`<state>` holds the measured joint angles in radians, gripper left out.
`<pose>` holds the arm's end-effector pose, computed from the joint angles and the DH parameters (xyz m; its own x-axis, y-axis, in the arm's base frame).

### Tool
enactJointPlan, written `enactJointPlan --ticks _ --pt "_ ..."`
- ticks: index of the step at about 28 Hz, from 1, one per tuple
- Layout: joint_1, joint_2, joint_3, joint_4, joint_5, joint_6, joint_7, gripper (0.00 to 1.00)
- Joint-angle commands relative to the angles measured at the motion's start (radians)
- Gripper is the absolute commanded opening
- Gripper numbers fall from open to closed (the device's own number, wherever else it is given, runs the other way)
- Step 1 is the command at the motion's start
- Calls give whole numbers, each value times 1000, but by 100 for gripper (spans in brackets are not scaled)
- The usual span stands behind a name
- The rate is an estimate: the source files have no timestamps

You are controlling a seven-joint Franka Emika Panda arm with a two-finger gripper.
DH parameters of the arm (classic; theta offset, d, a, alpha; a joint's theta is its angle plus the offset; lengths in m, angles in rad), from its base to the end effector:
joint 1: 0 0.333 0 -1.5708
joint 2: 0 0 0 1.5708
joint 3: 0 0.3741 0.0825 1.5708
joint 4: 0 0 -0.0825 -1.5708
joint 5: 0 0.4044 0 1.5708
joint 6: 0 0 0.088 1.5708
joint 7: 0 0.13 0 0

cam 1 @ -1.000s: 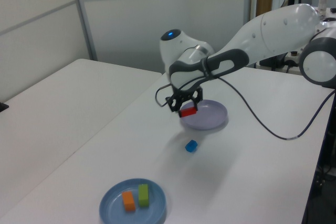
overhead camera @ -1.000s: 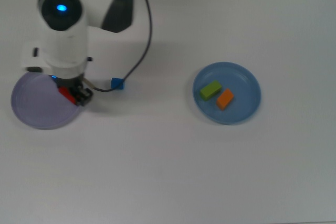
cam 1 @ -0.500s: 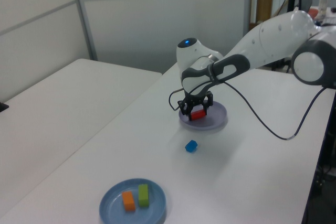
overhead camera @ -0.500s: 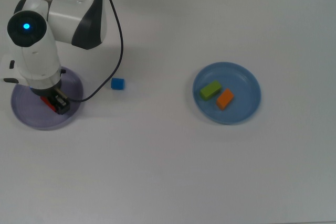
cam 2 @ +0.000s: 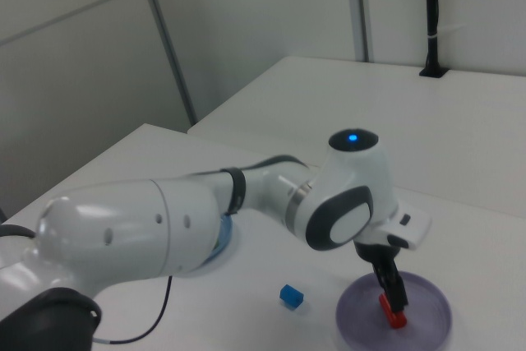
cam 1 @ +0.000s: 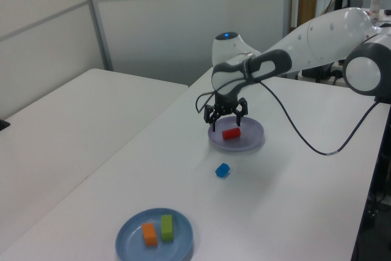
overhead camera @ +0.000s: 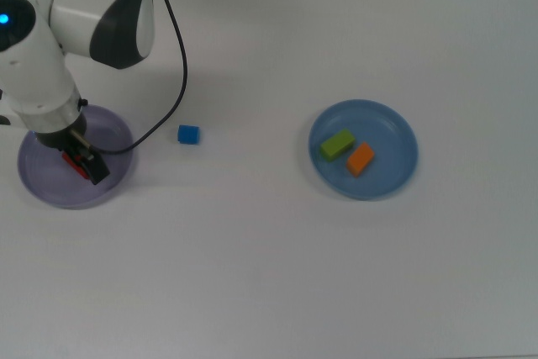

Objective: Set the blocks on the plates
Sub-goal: 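Carry the red block onto the lavender plate and release, then move the gripper down to the blue block and grasp it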

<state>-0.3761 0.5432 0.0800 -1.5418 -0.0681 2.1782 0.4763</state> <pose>0.7194 -0.2339 0.3633 0.7279 -0.6794 0.0926 -0.6802 -0.7325 -0.0275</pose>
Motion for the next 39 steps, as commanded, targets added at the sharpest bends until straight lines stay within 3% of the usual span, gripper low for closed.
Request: enactJointPlan --ticks 1,5,11,17,24,35,39 --pt "-3 -77 4 -21 64 -72 -84 100" --pt "6 -92 15 -24 60 -101 -139 100" --pt "49 -91 21 -27 67 -178 -376 100" --pt "60 -92 87 -24 74 -288 -556 100" --pt "111 -91 106 -31 33 -397 -601 100" --pt "164 -63 104 -43 -65 -416 -588 100" --pt "171 -58 103 -49 -79 -413 -576 97"
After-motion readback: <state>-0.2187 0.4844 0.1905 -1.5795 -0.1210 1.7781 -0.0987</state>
